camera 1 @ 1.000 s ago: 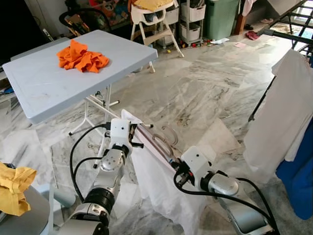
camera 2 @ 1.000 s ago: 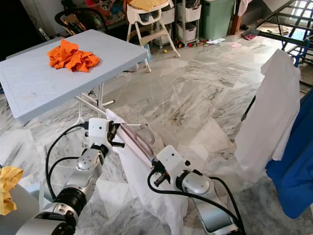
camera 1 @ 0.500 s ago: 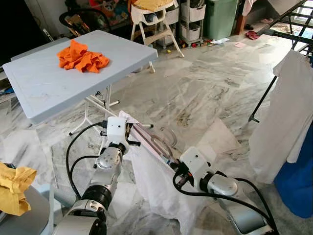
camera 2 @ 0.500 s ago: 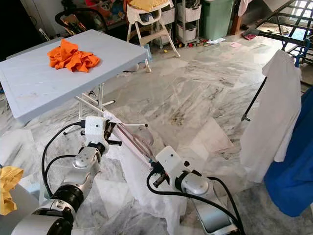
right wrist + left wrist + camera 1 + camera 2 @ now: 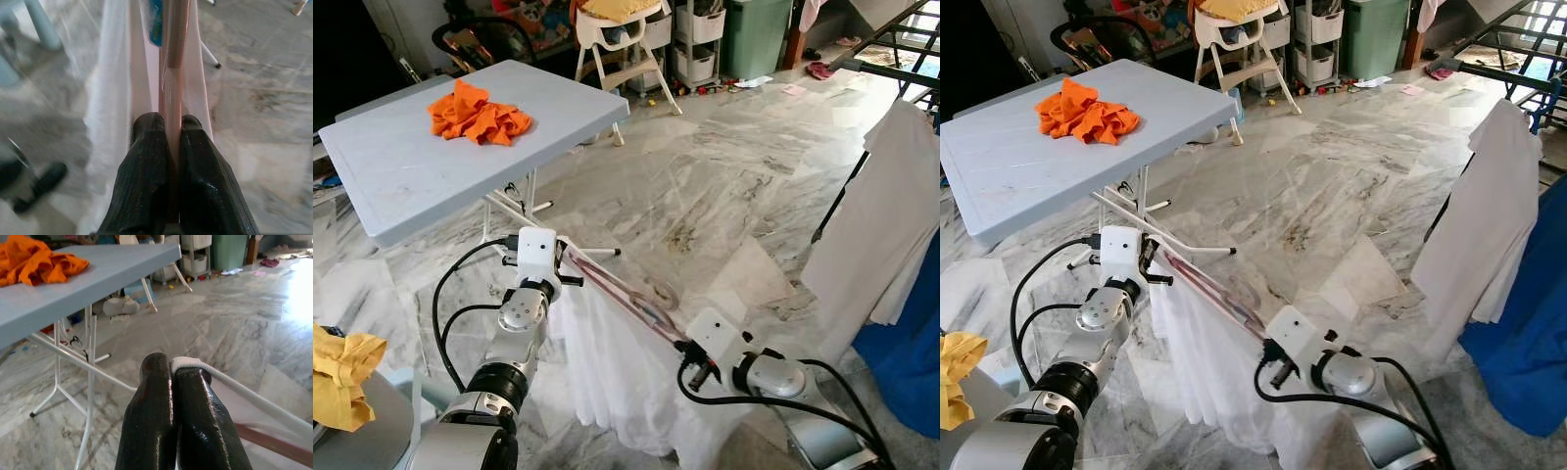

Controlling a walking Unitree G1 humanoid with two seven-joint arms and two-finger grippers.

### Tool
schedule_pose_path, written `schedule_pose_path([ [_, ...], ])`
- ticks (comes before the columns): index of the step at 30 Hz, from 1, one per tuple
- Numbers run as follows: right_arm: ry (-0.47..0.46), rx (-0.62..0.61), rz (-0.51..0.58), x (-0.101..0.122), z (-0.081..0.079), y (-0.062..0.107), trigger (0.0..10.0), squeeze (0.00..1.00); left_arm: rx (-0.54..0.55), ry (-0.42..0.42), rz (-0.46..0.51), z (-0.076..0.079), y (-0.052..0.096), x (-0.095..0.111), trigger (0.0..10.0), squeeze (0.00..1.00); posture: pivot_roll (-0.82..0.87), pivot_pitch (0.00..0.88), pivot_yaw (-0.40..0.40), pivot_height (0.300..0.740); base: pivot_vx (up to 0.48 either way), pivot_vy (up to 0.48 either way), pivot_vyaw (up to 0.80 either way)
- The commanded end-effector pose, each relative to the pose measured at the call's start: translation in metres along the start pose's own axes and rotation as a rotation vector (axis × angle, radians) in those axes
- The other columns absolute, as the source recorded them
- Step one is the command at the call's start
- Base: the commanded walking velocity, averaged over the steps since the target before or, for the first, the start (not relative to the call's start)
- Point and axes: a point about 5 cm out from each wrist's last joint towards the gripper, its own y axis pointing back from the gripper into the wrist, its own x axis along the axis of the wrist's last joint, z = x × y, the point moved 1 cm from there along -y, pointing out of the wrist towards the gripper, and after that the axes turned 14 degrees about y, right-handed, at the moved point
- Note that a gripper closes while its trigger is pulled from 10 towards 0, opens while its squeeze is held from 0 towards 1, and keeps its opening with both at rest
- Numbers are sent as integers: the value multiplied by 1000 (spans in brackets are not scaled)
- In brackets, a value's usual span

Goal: Hang hanger

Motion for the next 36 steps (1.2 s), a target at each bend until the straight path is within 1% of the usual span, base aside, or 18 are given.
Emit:
schedule_pose_path([
  [1,51,24,-75,-15,-3,1,10000,0,71,-12,80,-19,-5,23,0,0,-187,0,152,740,0,0,0],
  [5,69,27,-103,-25,-4,3,10000,0,77,-14,76,-22,-5,23,0,0,-185,0,151,740,0,0,0],
  [9,54,9,-78,-29,5,11,10000,0,96,-16,56,-26,-3,18,0,0,-185,0,150,740,0,0,0],
  [10,53,0,-74,-32,12,16,10000,0,99,-17,52,-27,-2,17,0,0,-185,0,150,740,0,0,0],
  [12,58,-9,-73,-34,17,19,10000,0,101,-18,49,-28,-2,16,0,0,-186,0,151,740,0,0,0],
  [13,58,-23,-73,-38,25,26,10000,0,103,-20,45,-29,-2,16,0,0,-186,0,152,740,0,0,0],
  [15,58,-34,-60,-41,35,34,10000,0,105,-21,42,-30,-2,15,0,0,-188,0,154,740,0,0,0],
  [16,60,-26,-38,-44,41,43,10000,0,108,-22,40,-30,-2,16,0,0,-189,0,155,740,0,0,0],
  [17,60,-26,-38,-44,41,43,10000,0,108,-22,40,-30,-2,16,0,0,-189,0,155,740,0,0,0],
  [19,71,18,-17,-49,46,58,10000,0,110,-23,38,-31,-2,16,0,0,-192,0,158,740,0,0,0],
  [20,71,18,-17,-49,46,58,10000,0,110,-23,38,-31,-2,16,0,0,-192,0,158,740,0,0,0],
  [21,84,46,-19,-54,47,67,10000,0,110,-23,38,-31,-2,16,0,0,-193,0,161,740,0,0,0],
  [22,84,46,-19,-54,47,67,10000,0,110,-23,38,-31,-2,16,0,0,-193,0,161,740,0,0,0],
  [23,97,85,-33,-62,47,77,10000,0,110,-23,36,-31,-3,16,0,0,-195,0,162,740,0,0,0],
  [28,119,181,-29,-70,39,91,10000,0,110,-24,31,-31,-3,17,0,0,-197,0,169,740,0,0,0],
  [32,94,175,22,-66,41,94,10000,0,108,-22,17,-31,-3,15,0,0,-198,0,173,740,0,0,0],
  [35,79,139,46,-63,49,95,10000,0,103,-22,9,-30,-3,12,0,0,-199,0,175,740,0,0,0],
  [36,56,128,72,-60,53,97,10000,0,101,-21,3,-29,-2,11,0,0,-199,0,176,740,0,0,0],
])
